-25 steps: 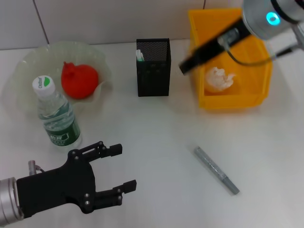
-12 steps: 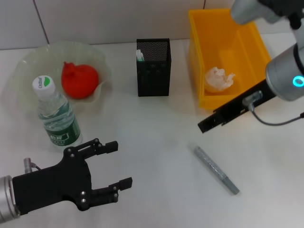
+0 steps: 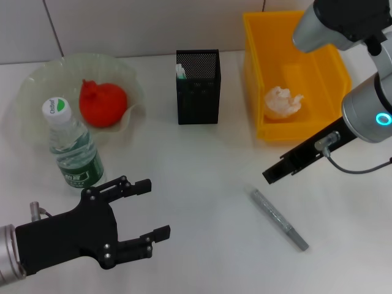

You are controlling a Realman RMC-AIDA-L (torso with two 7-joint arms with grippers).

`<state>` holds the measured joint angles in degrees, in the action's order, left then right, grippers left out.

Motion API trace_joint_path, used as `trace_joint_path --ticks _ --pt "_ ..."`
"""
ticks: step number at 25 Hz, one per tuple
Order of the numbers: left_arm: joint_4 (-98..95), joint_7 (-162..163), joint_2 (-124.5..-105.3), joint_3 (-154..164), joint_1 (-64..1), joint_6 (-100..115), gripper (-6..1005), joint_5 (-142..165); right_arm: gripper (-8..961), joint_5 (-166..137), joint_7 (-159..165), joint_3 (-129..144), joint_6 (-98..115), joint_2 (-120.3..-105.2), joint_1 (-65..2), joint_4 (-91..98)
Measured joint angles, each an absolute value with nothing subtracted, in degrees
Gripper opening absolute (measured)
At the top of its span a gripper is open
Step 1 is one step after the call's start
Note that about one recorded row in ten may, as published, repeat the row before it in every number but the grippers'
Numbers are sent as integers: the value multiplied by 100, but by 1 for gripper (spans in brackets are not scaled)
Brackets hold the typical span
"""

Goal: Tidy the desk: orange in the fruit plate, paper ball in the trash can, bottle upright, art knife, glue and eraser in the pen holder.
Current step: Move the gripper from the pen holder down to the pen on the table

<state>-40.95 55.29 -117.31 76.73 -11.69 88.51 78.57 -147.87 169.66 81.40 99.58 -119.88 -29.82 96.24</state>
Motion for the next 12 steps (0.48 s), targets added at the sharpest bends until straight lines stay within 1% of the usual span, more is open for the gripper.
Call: trace_joint_path --ticks 12 --pt "-4095 5546 -11751 7672 -1160 8850 800 7857 609 -14922 16973 8347 10104 -11988 -2781 9621"
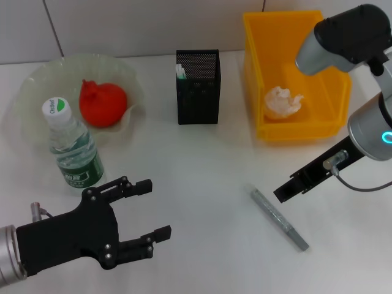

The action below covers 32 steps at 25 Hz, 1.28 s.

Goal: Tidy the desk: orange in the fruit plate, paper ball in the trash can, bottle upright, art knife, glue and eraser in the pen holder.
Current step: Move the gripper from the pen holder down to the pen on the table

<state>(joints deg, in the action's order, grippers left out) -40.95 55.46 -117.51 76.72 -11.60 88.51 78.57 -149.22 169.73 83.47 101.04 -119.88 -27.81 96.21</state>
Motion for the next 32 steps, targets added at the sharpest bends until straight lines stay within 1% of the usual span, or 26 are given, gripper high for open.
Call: trace_joint_path --ticks 8,19,25,32 --pt "-4096 5543 -11751 7679 -1156 8853 800 7857 608 -14971 16972 8503 9795 -11988 -2940 9004" --pt "-4095 5528 -11767 7672 -1160 8860 800 7857 607 -14972 16952 8775 9292 -11968 -3588 7757" --pt "-4096 5526 -11769 7672 -1168 8860 800 7857 606 -15090 16949 8846 9226 -11973 -3679 7599" --pt "-4096 5519 -11768 7672 -1169 8859 800 7857 579 -15085 16945 8850 9112 -11977 -3705 7445"
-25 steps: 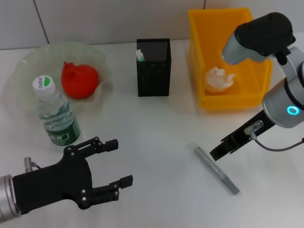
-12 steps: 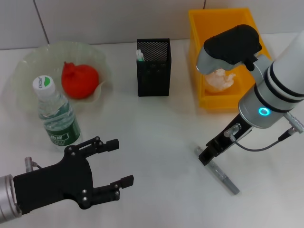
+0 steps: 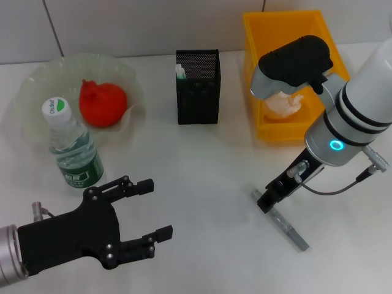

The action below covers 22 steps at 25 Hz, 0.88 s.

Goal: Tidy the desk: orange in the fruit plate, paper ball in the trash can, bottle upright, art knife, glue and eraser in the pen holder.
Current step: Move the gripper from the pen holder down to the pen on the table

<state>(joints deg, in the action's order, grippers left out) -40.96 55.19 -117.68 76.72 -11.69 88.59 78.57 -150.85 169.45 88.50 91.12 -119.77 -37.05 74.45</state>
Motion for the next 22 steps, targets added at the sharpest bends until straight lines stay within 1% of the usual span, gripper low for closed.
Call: trace_joint_path --ticks 22 --pt "-4095 5515 -11778 7673 -1169 8868 800 7857 494 -15064 16936 9020 8926 -11988 -3867 7149"
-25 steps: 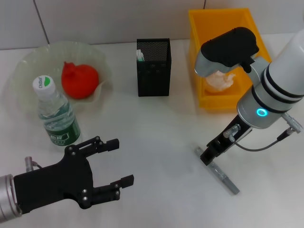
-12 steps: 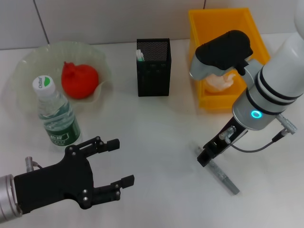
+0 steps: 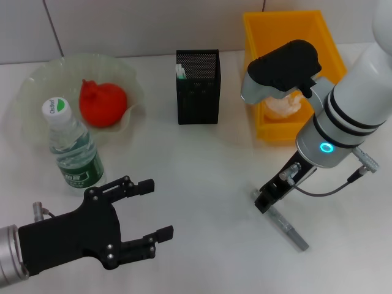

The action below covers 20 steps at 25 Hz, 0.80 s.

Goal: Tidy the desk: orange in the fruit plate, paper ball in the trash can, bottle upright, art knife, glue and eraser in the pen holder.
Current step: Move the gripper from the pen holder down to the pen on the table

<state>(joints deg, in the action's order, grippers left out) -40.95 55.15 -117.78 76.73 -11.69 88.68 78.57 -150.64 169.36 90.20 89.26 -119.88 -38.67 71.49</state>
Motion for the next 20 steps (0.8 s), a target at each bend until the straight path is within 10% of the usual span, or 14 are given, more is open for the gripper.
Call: trace_joint_path --ticks 20 --pt "-4087 5516 -11777 7694 -1169 8877 800 7857 349 -15065 16936 9154 8749 -11979 -3997 6748"
